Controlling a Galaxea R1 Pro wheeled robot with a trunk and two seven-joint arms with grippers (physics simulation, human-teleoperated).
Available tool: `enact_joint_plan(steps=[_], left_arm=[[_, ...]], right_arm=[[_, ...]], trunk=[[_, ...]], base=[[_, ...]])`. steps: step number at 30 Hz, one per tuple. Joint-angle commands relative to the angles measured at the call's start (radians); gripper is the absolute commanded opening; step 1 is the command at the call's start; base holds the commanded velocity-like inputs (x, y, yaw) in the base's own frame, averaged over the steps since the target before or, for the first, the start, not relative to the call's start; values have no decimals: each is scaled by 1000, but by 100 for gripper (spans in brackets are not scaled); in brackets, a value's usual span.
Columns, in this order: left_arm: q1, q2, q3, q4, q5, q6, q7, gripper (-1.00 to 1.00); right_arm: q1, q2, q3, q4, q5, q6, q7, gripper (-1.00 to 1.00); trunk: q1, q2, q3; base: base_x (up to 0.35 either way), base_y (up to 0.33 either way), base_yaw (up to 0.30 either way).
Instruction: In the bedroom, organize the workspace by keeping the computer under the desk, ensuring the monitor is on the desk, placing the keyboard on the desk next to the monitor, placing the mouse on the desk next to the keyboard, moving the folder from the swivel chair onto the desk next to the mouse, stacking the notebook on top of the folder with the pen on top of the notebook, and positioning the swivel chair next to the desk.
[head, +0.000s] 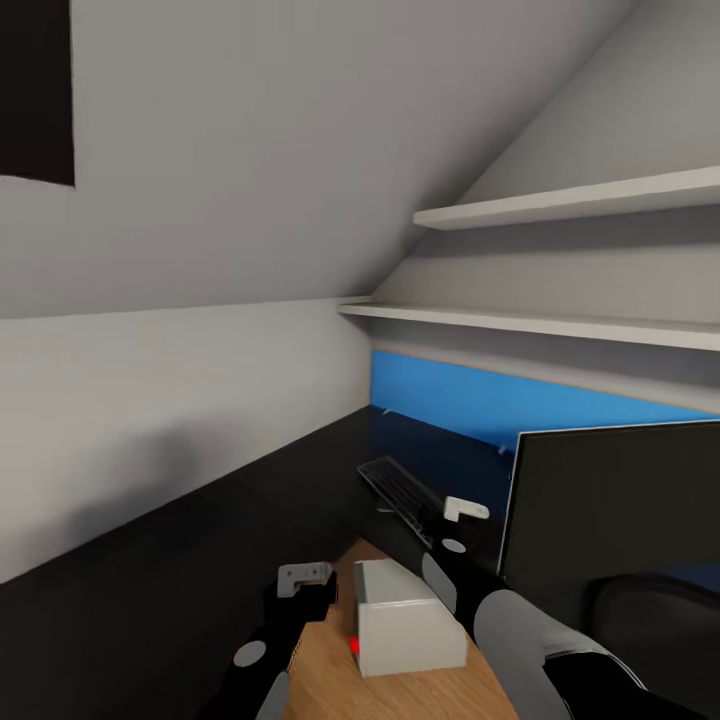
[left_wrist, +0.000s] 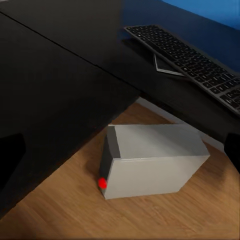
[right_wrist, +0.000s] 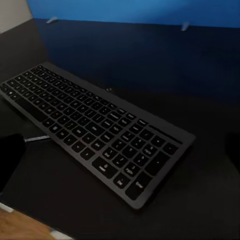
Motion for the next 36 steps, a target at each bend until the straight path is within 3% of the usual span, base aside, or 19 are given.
enact_joint_plan(steps=[1, 3, 8, 36], left_arm=[[-1, 1, 3, -1, 9, 3, 8, 100], [-1, 1, 27, 0, 9, 2, 8, 100], [-1, 0, 47, 1, 7, 1, 10, 100], [-1, 0, 64, -14, 6, -1, 7, 100]], right_arm=[[-1, 0, 6, 1, -10, -6, 0, 100], [-1, 0, 5, 1, -10, -6, 22, 100], [-1, 0, 5, 1, -9, -6, 67, 100], [-1, 0, 4, 0, -15, -6, 85, 100]], trunk=[[0, -1, -1], [0, -1, -1], [0, -1, -1], [0, -1, -1]], base=[[172, 213, 0], [200, 147, 0], [136, 53, 0], [22, 12, 0]])
